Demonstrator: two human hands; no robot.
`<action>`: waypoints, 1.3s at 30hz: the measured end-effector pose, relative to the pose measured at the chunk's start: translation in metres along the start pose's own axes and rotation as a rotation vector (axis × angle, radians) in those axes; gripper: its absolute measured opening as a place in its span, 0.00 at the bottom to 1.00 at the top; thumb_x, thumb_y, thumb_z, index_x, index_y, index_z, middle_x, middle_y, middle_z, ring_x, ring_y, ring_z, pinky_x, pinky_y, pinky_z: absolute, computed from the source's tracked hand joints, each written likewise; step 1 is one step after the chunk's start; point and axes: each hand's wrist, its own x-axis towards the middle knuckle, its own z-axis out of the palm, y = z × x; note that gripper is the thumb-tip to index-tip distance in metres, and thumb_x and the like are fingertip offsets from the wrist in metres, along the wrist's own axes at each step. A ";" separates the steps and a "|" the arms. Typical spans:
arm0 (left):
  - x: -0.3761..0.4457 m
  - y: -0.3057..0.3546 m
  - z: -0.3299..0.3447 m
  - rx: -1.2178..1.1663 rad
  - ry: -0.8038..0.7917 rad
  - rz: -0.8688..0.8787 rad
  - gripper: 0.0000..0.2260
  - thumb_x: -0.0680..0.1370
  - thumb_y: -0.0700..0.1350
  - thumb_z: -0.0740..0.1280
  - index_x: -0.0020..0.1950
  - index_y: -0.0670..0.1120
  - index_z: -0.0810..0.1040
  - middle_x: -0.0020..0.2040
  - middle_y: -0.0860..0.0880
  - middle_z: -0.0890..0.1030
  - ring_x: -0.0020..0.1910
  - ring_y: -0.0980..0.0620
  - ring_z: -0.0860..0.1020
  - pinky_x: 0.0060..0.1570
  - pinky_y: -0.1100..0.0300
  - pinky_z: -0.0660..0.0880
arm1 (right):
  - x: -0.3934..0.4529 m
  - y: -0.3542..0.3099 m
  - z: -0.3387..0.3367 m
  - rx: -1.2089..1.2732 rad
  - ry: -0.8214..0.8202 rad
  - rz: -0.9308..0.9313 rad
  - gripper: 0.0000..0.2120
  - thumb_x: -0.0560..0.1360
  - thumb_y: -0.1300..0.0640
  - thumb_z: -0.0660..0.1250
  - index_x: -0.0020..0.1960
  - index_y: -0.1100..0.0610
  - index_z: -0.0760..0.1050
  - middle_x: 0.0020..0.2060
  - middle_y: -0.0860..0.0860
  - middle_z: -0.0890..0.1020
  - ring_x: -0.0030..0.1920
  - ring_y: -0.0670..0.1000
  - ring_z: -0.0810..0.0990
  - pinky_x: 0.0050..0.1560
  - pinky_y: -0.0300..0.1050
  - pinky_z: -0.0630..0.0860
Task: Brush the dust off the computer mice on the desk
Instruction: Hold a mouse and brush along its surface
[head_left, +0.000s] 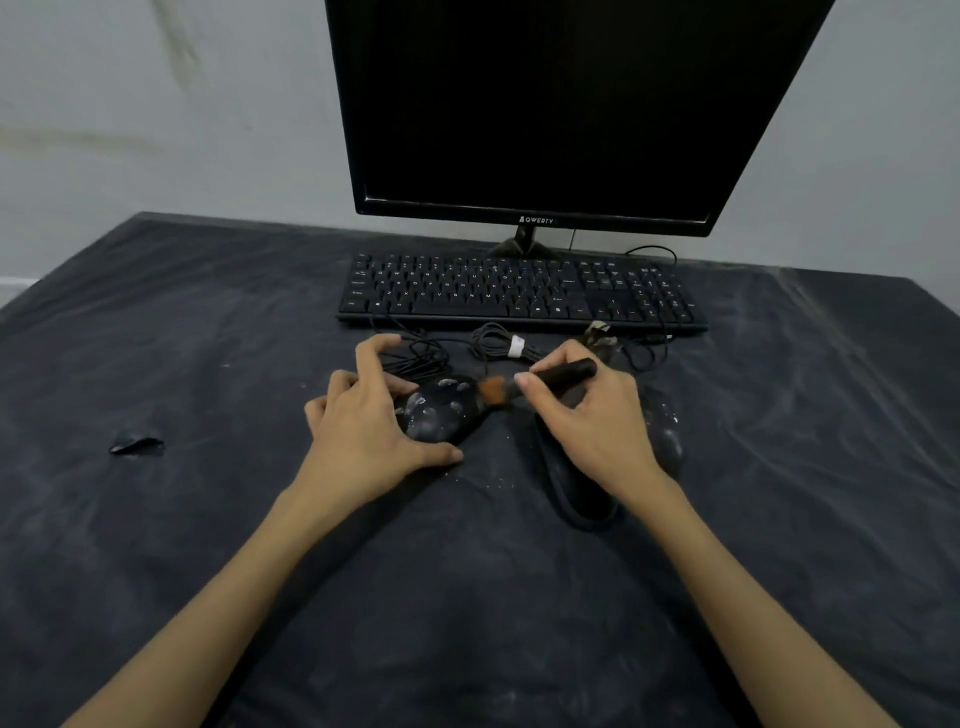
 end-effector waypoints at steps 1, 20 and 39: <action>0.000 0.000 0.000 -0.001 0.001 0.004 0.49 0.56 0.57 0.80 0.69 0.56 0.53 0.52 0.60 0.75 0.62 0.54 0.65 0.53 0.57 0.54 | 0.002 0.002 -0.002 -0.060 0.040 -0.007 0.08 0.72 0.50 0.71 0.40 0.53 0.77 0.32 0.48 0.81 0.34 0.46 0.78 0.40 0.47 0.76; 0.001 -0.003 -0.002 -0.039 -0.013 0.023 0.52 0.53 0.58 0.81 0.68 0.56 0.53 0.51 0.60 0.76 0.54 0.56 0.74 0.54 0.55 0.57 | 0.007 -0.004 -0.009 -0.237 0.026 -0.038 0.07 0.73 0.47 0.69 0.39 0.47 0.75 0.37 0.40 0.75 0.54 0.42 0.68 0.55 0.42 0.54; 0.002 -0.003 -0.001 -0.038 -0.003 0.018 0.52 0.53 0.58 0.81 0.67 0.56 0.53 0.50 0.61 0.77 0.57 0.53 0.76 0.53 0.55 0.57 | -0.002 -0.011 0.000 -0.144 0.010 -0.072 0.06 0.72 0.43 0.69 0.40 0.45 0.76 0.41 0.39 0.74 0.57 0.41 0.67 0.59 0.44 0.56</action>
